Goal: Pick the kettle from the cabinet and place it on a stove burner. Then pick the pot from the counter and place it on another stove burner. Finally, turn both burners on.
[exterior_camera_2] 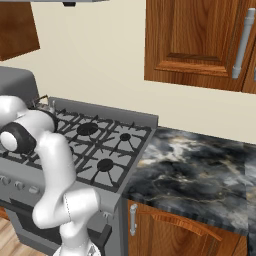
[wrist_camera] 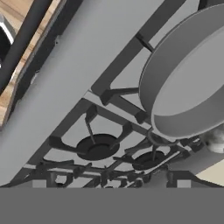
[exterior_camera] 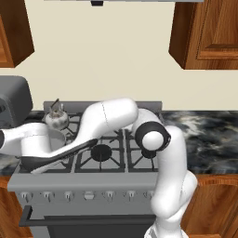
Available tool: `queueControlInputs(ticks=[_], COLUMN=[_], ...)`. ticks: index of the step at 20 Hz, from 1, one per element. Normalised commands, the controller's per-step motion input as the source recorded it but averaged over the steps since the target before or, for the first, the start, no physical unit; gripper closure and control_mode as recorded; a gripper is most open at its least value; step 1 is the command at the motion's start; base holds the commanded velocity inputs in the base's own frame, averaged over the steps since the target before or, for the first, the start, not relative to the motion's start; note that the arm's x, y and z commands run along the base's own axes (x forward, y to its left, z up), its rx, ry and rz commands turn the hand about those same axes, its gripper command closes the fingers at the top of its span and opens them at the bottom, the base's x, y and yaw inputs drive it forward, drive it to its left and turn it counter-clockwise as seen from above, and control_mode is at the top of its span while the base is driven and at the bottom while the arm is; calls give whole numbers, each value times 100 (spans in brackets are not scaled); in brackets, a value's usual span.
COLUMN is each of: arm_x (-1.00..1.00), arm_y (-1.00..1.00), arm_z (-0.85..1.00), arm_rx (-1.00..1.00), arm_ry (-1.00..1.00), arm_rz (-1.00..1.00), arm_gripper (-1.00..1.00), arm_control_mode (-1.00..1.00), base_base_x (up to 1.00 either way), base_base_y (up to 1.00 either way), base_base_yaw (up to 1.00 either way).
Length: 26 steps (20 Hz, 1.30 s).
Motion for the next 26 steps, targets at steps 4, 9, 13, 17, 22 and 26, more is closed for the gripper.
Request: queueControlInputs(ticks=[4,9,13,17,22,26], arm_x=[-39,-38,-28,-58,-54,-40], arm_y=[19,17,2,-3,-2,-23], arm_z=[12,4,-2,-2,0,0], arm_rx=[-10,-9,-4,0,0,0], arm_ry=[-13,-13,-2,-10,-14,-12], arm_rz=[0,0,0,0,0,4], arm_gripper=[-100,-100,-100,-100,-100,-100], arm_control_mode=[-100,-100,-100,-100,-100,-100], base_base_x=[0,0,0,0,0,0], base_base_y=[0,0,0,0,0,0], base_base_yaw=[0,0,0,0,0,0])
